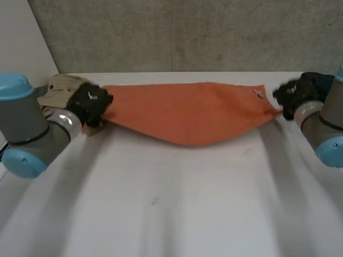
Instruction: Fold the laundry.
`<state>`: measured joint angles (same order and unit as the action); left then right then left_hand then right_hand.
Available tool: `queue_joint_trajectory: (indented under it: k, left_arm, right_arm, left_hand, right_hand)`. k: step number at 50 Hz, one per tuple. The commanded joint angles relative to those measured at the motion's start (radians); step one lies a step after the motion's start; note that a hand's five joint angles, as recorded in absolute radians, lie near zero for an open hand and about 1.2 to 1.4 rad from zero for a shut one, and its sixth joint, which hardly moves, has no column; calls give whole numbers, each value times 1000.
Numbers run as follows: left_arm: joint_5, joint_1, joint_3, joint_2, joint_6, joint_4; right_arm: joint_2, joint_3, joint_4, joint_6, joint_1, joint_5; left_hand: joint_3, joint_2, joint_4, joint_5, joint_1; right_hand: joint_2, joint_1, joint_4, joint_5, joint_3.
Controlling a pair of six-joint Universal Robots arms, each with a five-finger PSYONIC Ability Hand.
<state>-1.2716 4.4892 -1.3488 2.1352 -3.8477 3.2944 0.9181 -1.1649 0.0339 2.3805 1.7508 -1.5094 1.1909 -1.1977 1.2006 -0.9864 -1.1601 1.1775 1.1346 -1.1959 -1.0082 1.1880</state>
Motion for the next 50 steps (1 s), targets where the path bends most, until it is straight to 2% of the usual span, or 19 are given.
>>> queue_joint_trajectory:
  k: [1, 4, 5, 9, 12, 16, 19, 25, 30, 36, 40, 44, 50]
  left_arm:
    - [2, 19, -228, -197, -241, -305]
    - [-9, 41, -266, -238, -328, -456]
    - [-9, 60, -283, -260, -381, -554]
    - [1, 99, -306, -294, -495, -747]
    - [15, 96, -297, -310, -532, -802]
    - [43, 65, -228, -310, -506, -763]
    - [37, 25, -149, -278, -426, -699]
    - [-21, -56, 64, -129, -290, -528]
    - [-81, -108, 238, 21, -251, -426]
    - [-150, -153, 428, 195, -227, -397]
    - [-205, -176, 601, 337, -222, -389]
    - [-267, -185, 729, 423, -216, -398]
    - [-327, -197, 842, 477, -205, -404]
  right_arm:
    - [175, -252, -500, -338, -62, -110]
    - [243, -332, -476, -409, -86, -95]
    - [284, -373, -453, -453, -106, -83]
    - [372, -432, -434, -536, -166, -37]
    - [403, -446, -437, -547, -197, 3]
    - [394, -440, -430, -540, -215, 61]
    - [337, -392, -394, -492, -200, 80]
    - [211, -261, -270, -318, -149, 22]
    - [142, -191, -157, -238, -119, -18]
    - [71, -128, -13, -193, -82, -41]
    - [9, -73, 61, -185, -57, -92]
    - [-60, -4, 101, -182, -36, -162]
    - [-133, 62, 130, -184, -27, -193]
  left_hand:
    - [205, -199, 196, -235, -236]
    - [205, -199, 196, -235, -236]
    - [205, -199, 196, -235, -236]
    - [205, -199, 196, -235, -236]
    - [205, -199, 196, -235, -236]
    - [205, -199, 196, -235, -236]
    - [205, -199, 196, -235, -236]
    - [205, -199, 196, -235, -236]
    - [205, -199, 196, -235, -236]
    - [205, -199, 196, -235, -236]
    - [205, -199, 196, -235, -236]
    - [205, -199, 196, -235, -236]
    - [205, -199, 196, -235, -236]
  right_hand:
    - [219, 262, -200, -214, 208]
    - [219, 262, -200, -214, 208]
    - [219, 262, -200, -214, 208]
    - [219, 262, -200, -214, 208]
    - [219, 262, -200, -214, 208]
    - [219, 262, -200, -214, 208]
    - [219, 262, -200, -214, 208]
    - [219, 262, -200, -214, 208]
    - [219, 262, -200, -214, 208]
    - [219, 262, -200, -214, 208]
    - [219, 262, -200, -214, 208]
    - [219, 262, -200, -214, 208]
    - [219, 262, -200, -214, 208]
